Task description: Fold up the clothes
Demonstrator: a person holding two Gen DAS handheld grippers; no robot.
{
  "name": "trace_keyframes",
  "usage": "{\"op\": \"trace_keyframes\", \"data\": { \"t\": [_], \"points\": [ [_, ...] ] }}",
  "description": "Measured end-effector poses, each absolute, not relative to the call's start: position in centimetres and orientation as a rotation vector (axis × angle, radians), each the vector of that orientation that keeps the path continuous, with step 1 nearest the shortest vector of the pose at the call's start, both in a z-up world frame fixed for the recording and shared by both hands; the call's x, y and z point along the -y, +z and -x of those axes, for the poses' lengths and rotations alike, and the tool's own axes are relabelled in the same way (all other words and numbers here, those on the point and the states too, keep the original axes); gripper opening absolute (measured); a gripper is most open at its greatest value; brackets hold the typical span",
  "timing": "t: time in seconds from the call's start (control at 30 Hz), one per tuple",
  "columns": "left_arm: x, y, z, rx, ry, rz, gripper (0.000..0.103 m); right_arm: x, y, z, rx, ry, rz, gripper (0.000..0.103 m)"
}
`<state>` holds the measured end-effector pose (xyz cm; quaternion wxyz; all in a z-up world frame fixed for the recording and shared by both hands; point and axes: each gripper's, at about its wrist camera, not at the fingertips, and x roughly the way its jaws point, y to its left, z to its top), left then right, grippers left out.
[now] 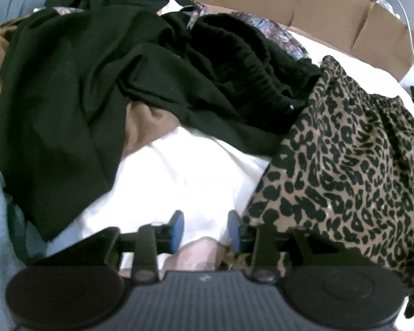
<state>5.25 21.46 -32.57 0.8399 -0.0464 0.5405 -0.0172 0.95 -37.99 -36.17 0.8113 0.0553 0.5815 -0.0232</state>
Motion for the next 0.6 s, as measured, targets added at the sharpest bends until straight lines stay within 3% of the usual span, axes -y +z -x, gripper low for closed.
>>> {"op": "trace_keyframes", "data": {
  "t": [0.07, 0.2, 0.23, 0.53, 0.6],
  "points": [
    [-21.4, -32.7, -5.1, -1.151, -0.061, 0.120, 0.041, 38.0, -36.3, -0.8, -1.244, -0.049, -0.133, 0.041],
    [-21.0, -33.7, -5.1, -1.183, -0.108, 0.124, 0.042, 37.8, -36.1, -1.1, -1.237, -0.054, -0.126, 0.009],
    [-20.9, -33.9, -5.1, -1.192, -0.115, 0.131, 0.042, 37.8, -36.0, -1.1, -1.234, -0.059, -0.116, 0.005],
    [-20.2, -35.4, -4.5, -1.224, -0.148, 0.076, 0.041, 38.3, -35.1, -1.9, -1.222, -0.135, -0.024, 0.003],
    [-19.8, -35.5, -4.5, -1.224, -0.156, 0.053, 0.036, 38.0, -35.2, -2.0, -1.227, -0.145, -0.003, 0.003]
  ]
}}
